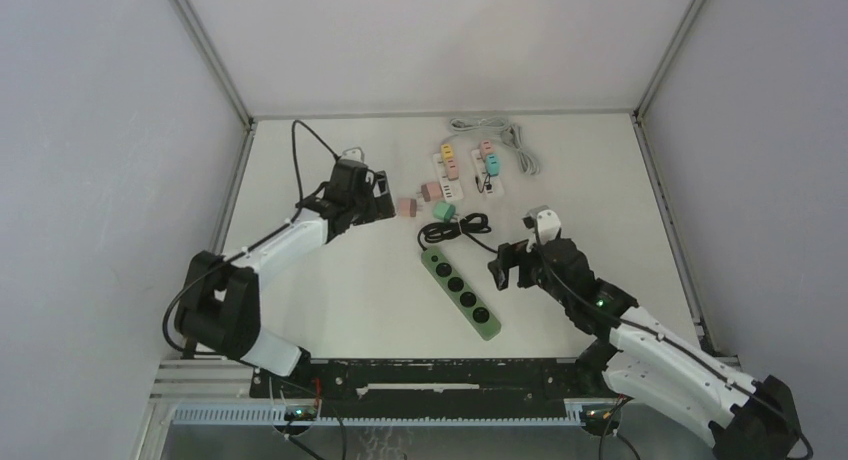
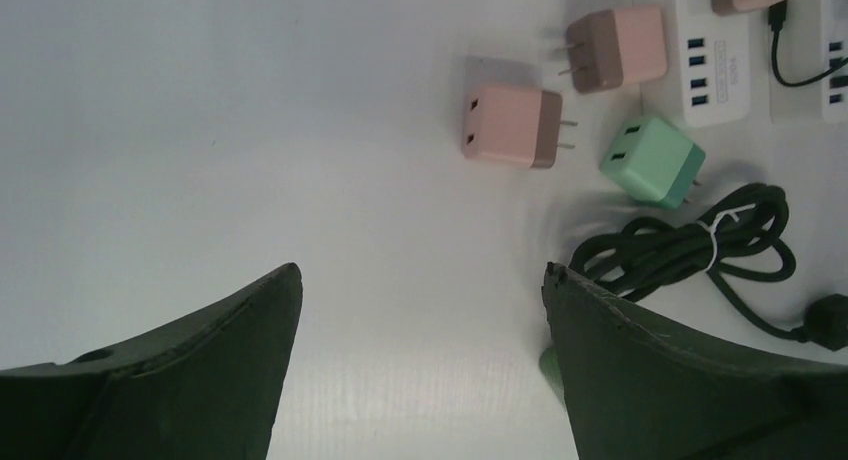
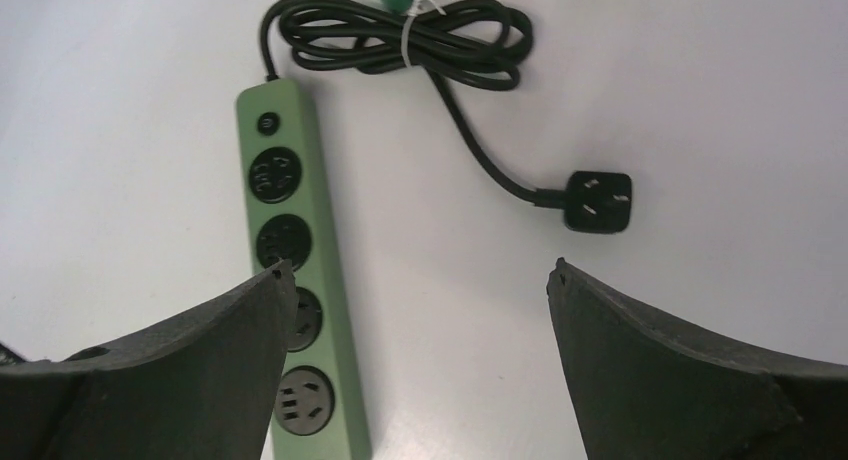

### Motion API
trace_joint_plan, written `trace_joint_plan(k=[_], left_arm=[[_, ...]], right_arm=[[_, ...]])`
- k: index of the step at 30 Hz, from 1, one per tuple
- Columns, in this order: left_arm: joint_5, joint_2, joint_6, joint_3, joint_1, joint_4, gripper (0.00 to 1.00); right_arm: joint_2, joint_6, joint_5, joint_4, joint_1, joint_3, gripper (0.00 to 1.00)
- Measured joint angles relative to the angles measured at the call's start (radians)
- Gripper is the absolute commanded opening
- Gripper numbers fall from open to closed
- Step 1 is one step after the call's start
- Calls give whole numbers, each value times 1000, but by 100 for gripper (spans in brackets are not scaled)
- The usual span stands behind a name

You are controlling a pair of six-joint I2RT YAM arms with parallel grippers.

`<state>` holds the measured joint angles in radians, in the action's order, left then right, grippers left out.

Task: Insert the plug
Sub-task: Move the socket to the center of the board, then pick up the plug from the center of the board.

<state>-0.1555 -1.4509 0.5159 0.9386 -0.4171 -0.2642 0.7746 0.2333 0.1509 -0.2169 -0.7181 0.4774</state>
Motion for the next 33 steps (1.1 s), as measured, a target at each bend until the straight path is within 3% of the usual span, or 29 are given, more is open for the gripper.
trace_joint_plan(k=[15,33], left_arm=[[29,-367,-29,306,-49,-5,85],[101,-545,-106,414,-56,-83,63]], right_arm=[[-151,58,-26,120,176,-177,100],[-180,110,-6,132,255,-204,99]])
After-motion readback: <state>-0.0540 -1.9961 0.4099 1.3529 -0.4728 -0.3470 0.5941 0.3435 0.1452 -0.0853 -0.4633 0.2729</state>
